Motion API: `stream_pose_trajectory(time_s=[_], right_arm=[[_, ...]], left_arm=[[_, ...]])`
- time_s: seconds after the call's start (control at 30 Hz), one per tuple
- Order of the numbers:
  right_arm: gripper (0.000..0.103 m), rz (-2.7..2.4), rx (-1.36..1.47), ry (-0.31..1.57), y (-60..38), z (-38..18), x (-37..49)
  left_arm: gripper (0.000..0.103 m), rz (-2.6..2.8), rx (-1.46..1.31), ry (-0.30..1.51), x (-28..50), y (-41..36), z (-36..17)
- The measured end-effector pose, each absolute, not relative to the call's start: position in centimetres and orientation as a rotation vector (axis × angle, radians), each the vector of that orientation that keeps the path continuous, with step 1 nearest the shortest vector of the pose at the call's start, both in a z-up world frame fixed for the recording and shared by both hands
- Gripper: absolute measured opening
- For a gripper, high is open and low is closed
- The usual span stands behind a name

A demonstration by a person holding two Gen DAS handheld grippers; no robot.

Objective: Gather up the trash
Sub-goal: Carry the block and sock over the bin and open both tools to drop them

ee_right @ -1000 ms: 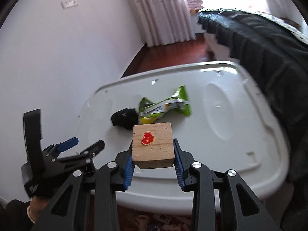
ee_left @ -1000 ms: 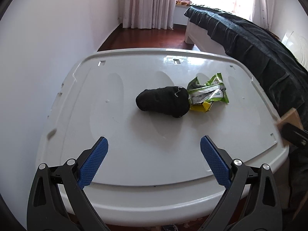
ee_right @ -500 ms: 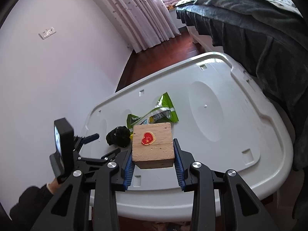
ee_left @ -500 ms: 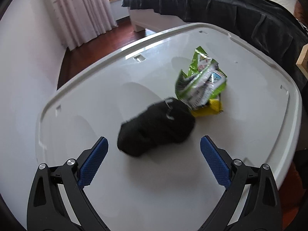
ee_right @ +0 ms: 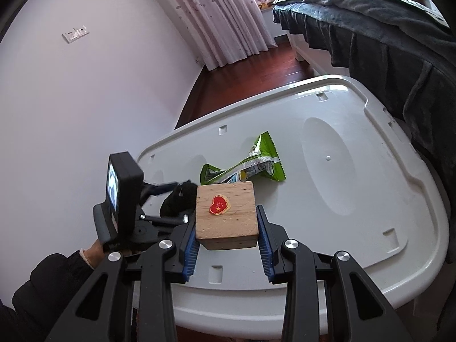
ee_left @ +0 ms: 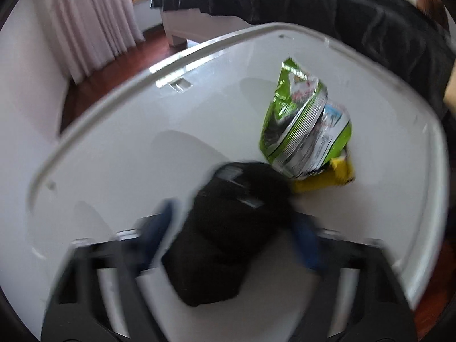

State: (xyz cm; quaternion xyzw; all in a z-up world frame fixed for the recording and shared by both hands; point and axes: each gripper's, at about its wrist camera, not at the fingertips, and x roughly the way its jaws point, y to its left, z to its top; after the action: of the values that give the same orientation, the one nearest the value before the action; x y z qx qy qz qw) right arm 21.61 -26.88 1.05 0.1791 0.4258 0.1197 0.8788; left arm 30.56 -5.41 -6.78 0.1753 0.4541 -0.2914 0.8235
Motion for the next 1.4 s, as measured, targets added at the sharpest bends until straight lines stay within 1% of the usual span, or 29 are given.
stream_pose_trajectory(time_s=[0.13, 0.23, 0.4, 0.57, 0.73, 0.83, 0.93, 1.03, 1.17, 1.27, 1.4], right_arm=[[0.036, 0.251, 0.371, 0.894, -26.8, 0.9, 21.6], [0.036, 0.253, 0.368, 0.896, -26.7, 1.0, 21.7], [0.036, 0.251, 0.35, 0.891, -26.4, 1.2, 21.5], [0.036, 0.248, 0.328, 0.875, -26.5, 1.8, 20.9], [0.036, 0.26, 0.33, 0.868, -26.6, 1.5, 19.1], [0.036, 0.306, 0.344, 0.858, -26.3, 1.5, 16.8], [0.036, 0.321, 0.266, 0.811, -25.4, 1.5, 13.3], [0.036, 0.349, 0.243, 0.787, -25.0, 1.0, 9.2], [0.036, 0.344, 0.183, 0.784, -24.4, -0.6, 3.7], [0.036, 0.301, 0.15, 0.838, -24.2, -3.3, -0.4], [0.036, 0.233, 0.17, 0.925, -23.6, -6.4, -3.0]], left_arm=[[0.048, -0.529, 0.376, 0.931, 29.6, -5.7, -7.0], [0.044, -0.443, 0.321, 0.939, 28.9, -5.3, -6.8], [0.044, -0.306, 0.207, 0.966, 26.7, -3.9, -4.9], [0.044, -0.223, 0.064, 0.919, 21.1, -1.5, -0.9], [0.044, -0.154, 0.054, 0.854, 14.3, -1.0, 2.3], [0.044, -0.133, 0.038, 0.845, 11.5, -1.1, 3.2], [0.044, -0.119, 0.051, 0.834, 8.7, -1.5, 3.6], [0.044, -0.117, 0.05, 0.836, 5.6, -1.9, 3.4], [0.044, -0.112, 0.009, 0.873, 1.9, -1.9, 1.8], [0.044, -0.105, -0.027, 0.906, -0.6, -1.6, 0.0], [0.044, -0.08, -0.044, 0.951, -3.5, -1.3, -3.1]])
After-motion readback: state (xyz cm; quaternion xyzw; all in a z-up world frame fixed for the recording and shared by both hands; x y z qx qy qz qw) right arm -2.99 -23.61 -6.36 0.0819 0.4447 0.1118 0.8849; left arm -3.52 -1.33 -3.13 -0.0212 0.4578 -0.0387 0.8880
